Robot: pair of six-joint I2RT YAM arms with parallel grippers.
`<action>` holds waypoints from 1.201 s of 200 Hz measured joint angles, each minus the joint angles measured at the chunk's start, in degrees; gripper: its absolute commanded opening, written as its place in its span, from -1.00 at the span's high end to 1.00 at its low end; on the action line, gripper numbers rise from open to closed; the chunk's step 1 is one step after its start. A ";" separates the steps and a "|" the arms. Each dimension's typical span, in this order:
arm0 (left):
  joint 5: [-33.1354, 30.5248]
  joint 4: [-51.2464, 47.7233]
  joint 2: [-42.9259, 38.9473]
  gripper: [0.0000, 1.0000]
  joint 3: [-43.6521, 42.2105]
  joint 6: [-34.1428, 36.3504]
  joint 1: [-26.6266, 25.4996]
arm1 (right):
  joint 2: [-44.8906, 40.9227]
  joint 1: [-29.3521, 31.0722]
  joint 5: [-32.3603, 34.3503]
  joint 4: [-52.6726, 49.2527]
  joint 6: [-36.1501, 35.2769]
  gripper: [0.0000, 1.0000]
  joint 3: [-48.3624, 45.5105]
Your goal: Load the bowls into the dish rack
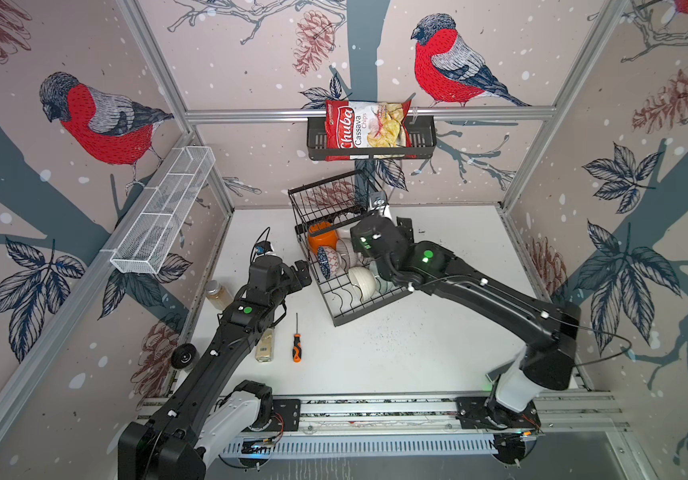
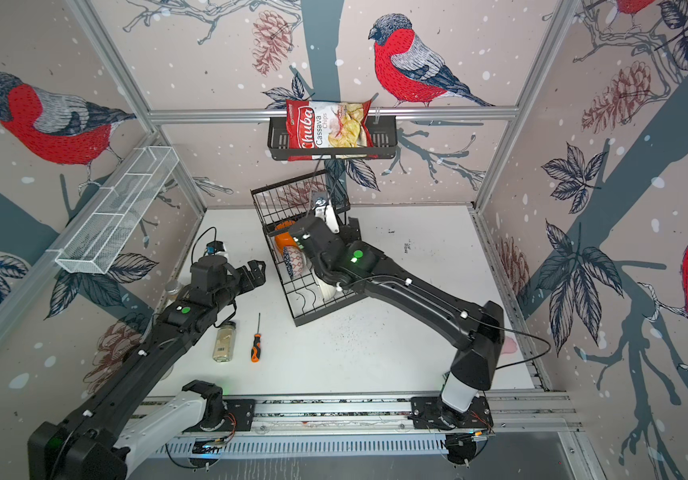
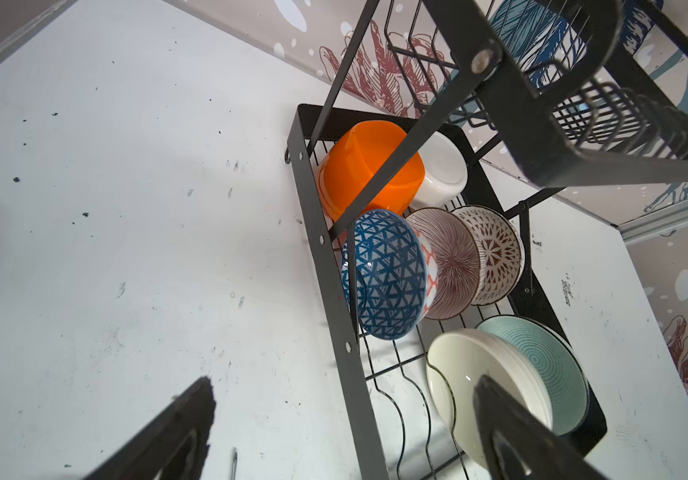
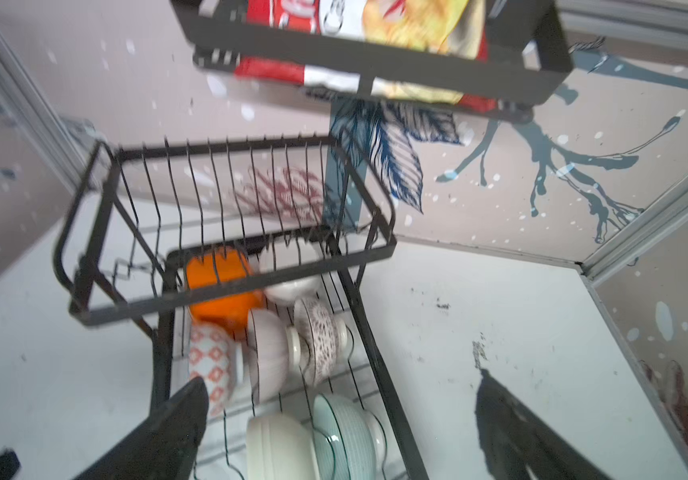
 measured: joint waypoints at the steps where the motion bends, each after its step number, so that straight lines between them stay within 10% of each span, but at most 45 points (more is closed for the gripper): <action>1: -0.02 -0.02 -0.02 -0.93 0.00 0.00 0.00 | -0.04 -0.02 0.00 0.02 0.00 -0.99 -0.13; 48: -3.26 -0.15 -0.72 -0.93 0.17 -0.02 1.05 | -6.97 -7.91 -0.44 -0.46 1.38 -0.99 -11.54; 136: -14.60 6.49 0.28 -0.94 -6.54 2.23 7.82 | -26.16 -40.70 -6.27 17.75 -0.83 -0.99 -45.66; 240: -22.45 40.54 4.55 -0.94 -27.36 17.97 8.15 | -22.12 -54.23 -15.89 52.04 -7.80 -0.99 -69.55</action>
